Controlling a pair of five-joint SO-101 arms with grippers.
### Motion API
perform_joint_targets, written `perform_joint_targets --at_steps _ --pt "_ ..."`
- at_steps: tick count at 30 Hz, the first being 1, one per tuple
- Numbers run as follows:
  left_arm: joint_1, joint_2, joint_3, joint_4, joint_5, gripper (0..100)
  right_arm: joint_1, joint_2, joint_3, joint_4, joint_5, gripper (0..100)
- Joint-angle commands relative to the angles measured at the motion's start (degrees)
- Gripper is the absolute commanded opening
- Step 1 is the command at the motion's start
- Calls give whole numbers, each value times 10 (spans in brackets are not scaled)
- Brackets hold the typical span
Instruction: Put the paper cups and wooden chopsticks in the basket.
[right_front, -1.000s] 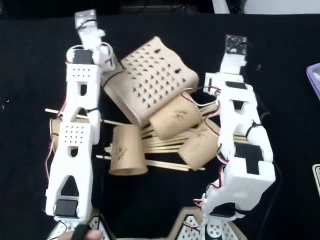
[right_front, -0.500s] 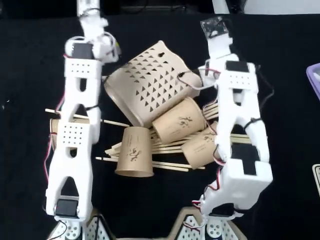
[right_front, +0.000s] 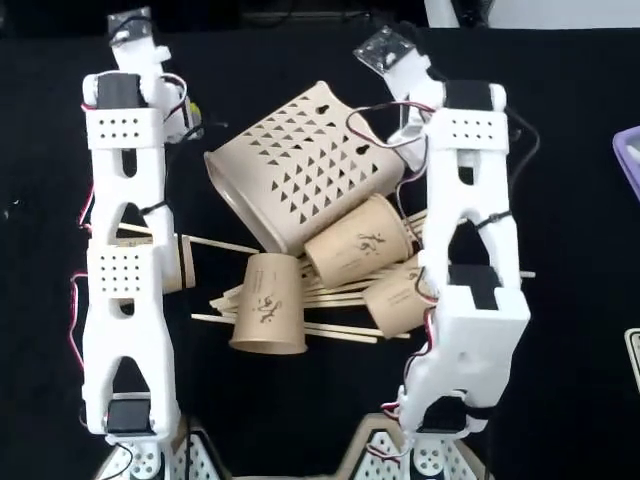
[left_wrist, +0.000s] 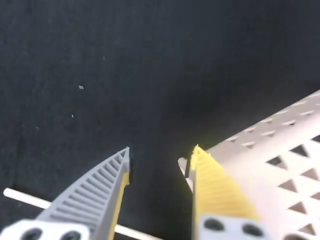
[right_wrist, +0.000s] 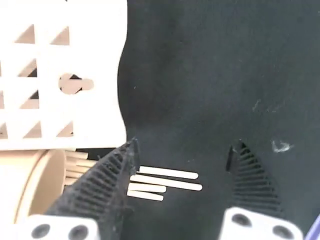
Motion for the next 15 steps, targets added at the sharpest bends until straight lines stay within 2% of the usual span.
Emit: perform_joint_targets --at_steps 1,6,15 --pt "-4 -41 7 4 -3 198 -25 -7 -35 11 9 292" --pt "-9 -40 34 4 -3 198 -58 7 -17 18 7 291" --pt "2 -47 66 4 -4 170 -58 71 10 -22 -9 289"
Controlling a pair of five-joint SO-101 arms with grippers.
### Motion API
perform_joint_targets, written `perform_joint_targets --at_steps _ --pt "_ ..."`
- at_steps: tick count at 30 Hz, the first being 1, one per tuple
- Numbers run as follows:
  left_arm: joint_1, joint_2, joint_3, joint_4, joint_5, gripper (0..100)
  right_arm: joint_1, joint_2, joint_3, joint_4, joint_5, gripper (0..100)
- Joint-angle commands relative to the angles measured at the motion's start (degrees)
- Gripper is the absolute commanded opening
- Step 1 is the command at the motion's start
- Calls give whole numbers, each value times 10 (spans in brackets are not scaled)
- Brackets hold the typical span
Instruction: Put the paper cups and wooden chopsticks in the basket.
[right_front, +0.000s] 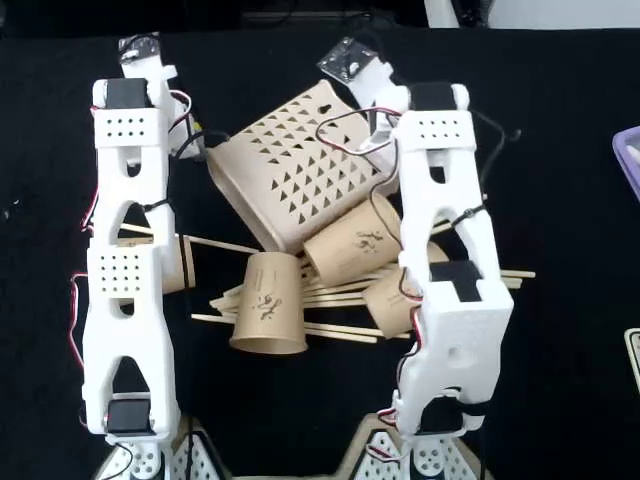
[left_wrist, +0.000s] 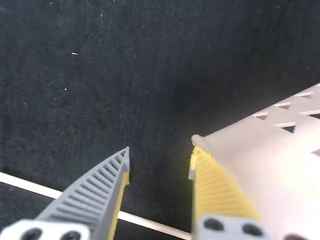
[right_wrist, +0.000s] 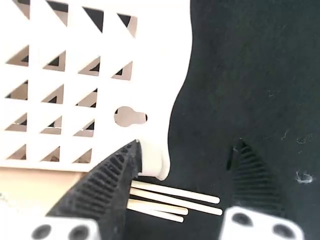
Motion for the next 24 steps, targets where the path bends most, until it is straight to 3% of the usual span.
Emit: perform_joint_targets --at_steps 1,12,21,24 --pt "5 -47 -4 4 -4 163 -4 29 0 -14 -9 289" --pt "-26 -84 27 5 -23 160 -3 -52 0 31 -13 289" --pt "0 -296 313 2 -23 164 -9 -96 80 -27 -33 289" --pt "20 -352 385 -10 -15 244 -7 -96 109 -60 -33 289"
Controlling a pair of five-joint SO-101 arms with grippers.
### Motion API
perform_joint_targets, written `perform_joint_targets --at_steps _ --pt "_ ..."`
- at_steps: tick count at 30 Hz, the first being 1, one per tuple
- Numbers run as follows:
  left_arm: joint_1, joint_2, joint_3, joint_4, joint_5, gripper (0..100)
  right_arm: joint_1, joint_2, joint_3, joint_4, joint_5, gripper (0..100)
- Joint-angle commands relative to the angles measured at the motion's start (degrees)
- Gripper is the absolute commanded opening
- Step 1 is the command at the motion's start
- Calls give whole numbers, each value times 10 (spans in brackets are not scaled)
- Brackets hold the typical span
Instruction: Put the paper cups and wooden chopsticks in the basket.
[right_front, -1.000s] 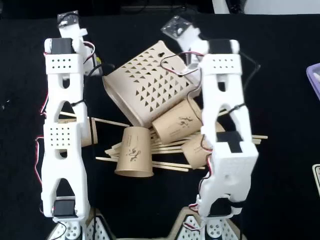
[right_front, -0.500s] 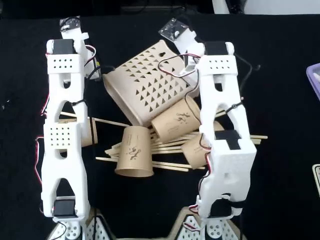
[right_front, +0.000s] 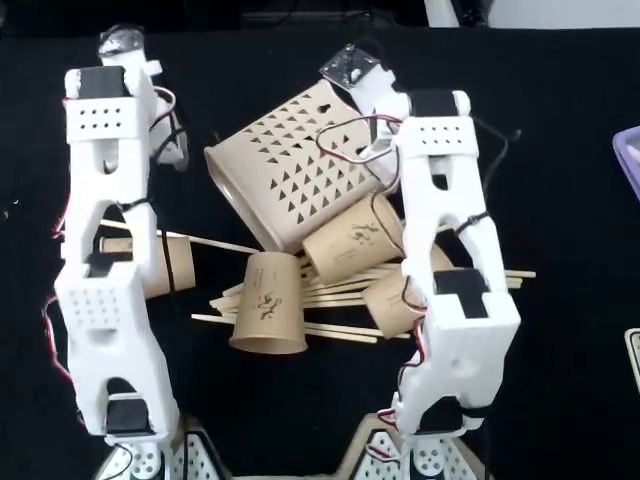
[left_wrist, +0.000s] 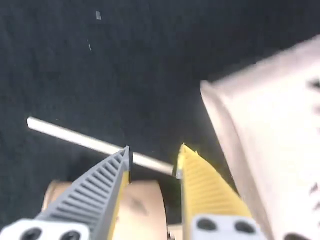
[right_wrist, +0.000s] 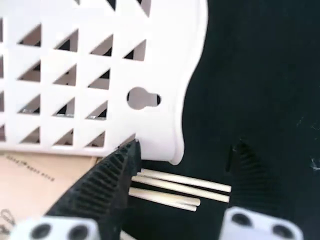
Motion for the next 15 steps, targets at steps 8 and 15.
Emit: perform_joint_targets --at_steps 8,15 --pt "65 -113 93 -37 160 264 -5 -28 35 -47 -6 289" --pt "74 -18 89 -70 256 263 -4 -28 36 -42 -6 289"
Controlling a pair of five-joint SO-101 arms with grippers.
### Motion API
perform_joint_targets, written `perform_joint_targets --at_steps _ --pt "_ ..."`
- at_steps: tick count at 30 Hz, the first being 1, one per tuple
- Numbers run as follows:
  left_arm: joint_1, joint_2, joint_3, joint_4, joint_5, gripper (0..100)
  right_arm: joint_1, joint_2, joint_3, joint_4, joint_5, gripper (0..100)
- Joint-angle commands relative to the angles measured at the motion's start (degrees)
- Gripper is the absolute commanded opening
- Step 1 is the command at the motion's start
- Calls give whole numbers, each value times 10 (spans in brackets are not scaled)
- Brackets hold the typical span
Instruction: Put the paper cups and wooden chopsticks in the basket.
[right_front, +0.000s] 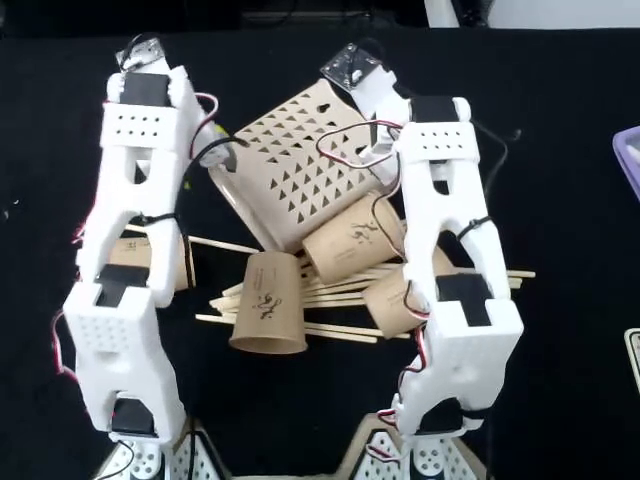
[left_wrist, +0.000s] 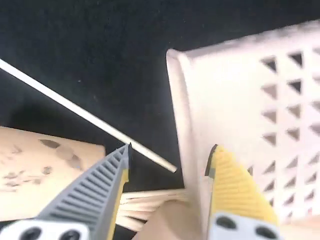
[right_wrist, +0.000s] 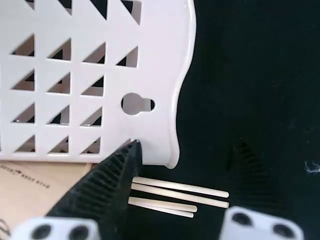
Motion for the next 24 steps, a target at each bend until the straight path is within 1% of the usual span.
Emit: perform_joint_targets --at_steps 1,3,9,11,14,16,18,24 --pt "3 38 -8 -30 14 263 -4 -14 3 -9 -6 289" --pt "5 62 -9 -40 13 263 -4 -14 7 -10 -6 289" --pt "25 65 -9 -47 12 260 -8 -13 41 -22 -6 286" --pt "27 70 -9 -52 12 253 -8 -13 61 -40 -6 250" --pt "20 74 0 -50 12 173 -8 -14 88 -58 -3 211" --pt "9 83 7 -48 2 104 -7 -15 95 -57 -3 227" --pt "3 89 7 -47 -17 55 -7 -18 95 -57 -6 234" --pt "-17 98 15 -48 -18 42 -9 -33 82 -54 -6 233"
